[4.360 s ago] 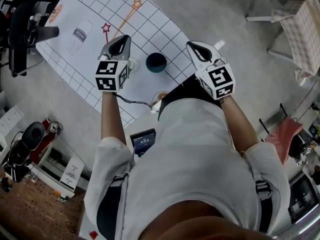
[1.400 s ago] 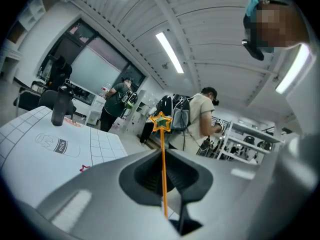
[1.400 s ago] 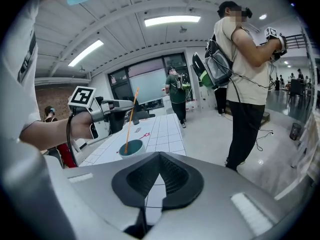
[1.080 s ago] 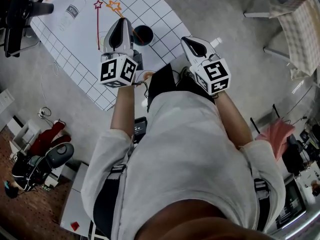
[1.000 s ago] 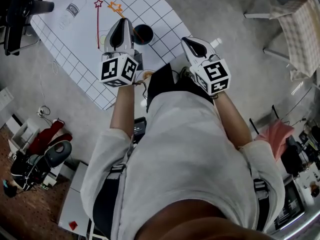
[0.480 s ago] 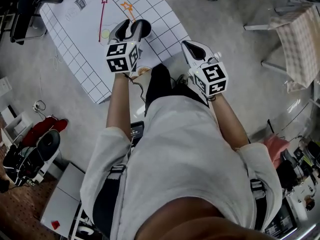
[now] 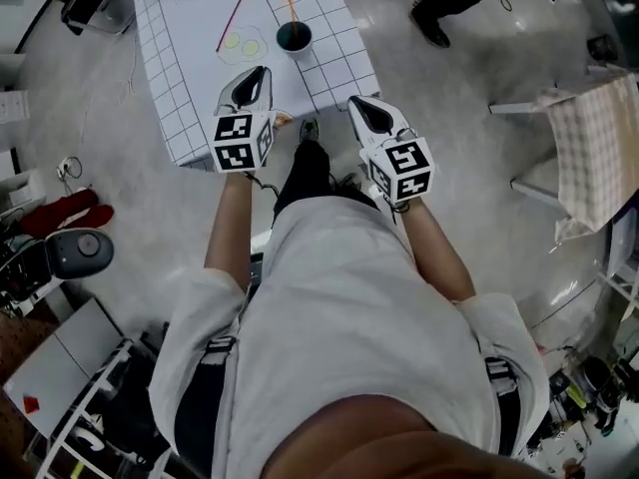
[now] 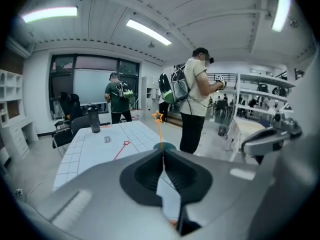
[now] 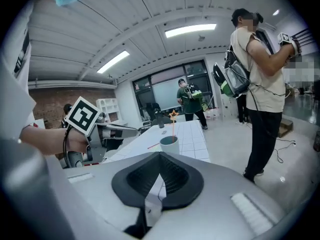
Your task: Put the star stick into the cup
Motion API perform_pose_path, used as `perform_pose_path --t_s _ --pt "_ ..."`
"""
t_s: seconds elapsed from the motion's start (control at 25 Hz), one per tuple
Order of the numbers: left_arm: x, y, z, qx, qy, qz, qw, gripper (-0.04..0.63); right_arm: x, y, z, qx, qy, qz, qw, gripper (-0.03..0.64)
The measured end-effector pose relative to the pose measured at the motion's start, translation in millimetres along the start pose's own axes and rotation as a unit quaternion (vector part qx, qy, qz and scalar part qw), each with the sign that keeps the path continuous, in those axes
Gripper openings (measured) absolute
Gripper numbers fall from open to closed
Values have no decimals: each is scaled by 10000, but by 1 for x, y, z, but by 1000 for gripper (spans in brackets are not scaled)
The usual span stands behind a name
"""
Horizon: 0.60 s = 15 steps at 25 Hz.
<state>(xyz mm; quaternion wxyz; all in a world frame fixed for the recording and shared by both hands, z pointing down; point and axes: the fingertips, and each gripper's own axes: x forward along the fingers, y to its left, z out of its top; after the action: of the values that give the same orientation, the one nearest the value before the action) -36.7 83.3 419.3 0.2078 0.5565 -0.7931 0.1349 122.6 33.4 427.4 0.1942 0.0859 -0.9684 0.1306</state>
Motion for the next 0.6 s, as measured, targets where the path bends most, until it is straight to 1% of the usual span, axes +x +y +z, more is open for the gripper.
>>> perform_pose_path --t_s 0.04,0.12,0.24,0.36,0.48,0.52,0.6 --pt "-14 -1 -4 1 -16 95 10000 3 0 10 1 -37 -45 122 9999 -2" --pt "-37 0 -12 -44 -21 254 9997 3 5 27 5 -118 -84 350 9993 -2" --pt "-59 13 -21 -154 -1 419 9990 3 22 55 15 -181 -99 602 9980 -2" --pt "-69 32 -28 -365 -4 553 9978 3 41 81 26 -272 -71 833 9961 -2" --pt "-66 50 -35 -536 10 599 9968 3 70 97 33 -318 106 975 9947 -2" --pt "-65 58 -38 -567 32 587 9967 3 83 101 35 -237 179 1019 9944 -2" --pt "-63 79 -45 -627 106 563 9964 3 113 110 40 221 306 1168 9924 -2"
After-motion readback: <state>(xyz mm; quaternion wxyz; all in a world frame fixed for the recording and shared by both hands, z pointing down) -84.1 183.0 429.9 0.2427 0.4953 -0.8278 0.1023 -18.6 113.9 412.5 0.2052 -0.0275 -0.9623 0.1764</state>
